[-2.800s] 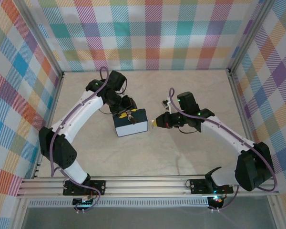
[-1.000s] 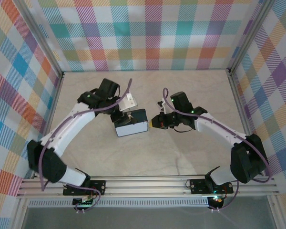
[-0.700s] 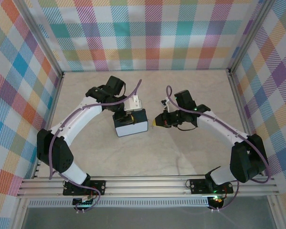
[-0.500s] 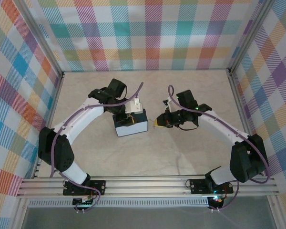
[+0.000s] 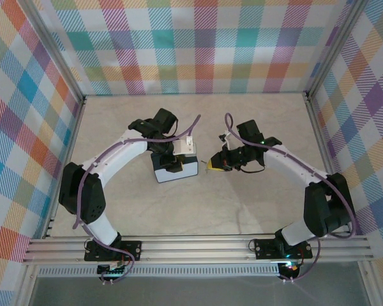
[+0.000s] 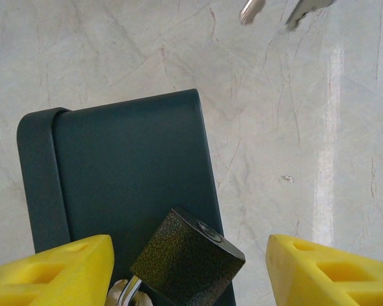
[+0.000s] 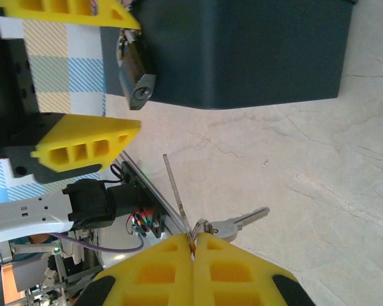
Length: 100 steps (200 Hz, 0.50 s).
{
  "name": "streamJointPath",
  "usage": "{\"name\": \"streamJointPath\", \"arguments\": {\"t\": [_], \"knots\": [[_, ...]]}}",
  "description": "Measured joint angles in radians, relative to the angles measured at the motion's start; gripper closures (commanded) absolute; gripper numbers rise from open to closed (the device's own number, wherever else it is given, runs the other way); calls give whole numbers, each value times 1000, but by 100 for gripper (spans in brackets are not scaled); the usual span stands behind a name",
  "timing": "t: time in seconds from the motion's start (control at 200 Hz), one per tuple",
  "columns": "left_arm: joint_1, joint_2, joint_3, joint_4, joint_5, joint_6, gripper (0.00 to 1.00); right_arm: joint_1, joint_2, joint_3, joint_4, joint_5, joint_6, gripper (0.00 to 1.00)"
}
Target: Unlock the padlock with the key
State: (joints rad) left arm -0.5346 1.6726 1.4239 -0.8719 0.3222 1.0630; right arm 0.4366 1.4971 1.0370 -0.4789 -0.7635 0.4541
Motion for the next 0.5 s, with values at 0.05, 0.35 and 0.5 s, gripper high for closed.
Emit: {"name": "streamJointPath", "arguments": {"t": [0.05, 0.35, 0.5], "knots": [[0, -8, 0, -2, 0, 0, 36, -2, 8, 0, 3, -5, 0, 100], [0, -23, -5, -29, -27, 2, 38, -4, 13, 0, 30, -9, 1, 100], [0, -23, -18, -34, -56, 8, 38, -5, 13, -1, 43, -9, 2, 100]]}}
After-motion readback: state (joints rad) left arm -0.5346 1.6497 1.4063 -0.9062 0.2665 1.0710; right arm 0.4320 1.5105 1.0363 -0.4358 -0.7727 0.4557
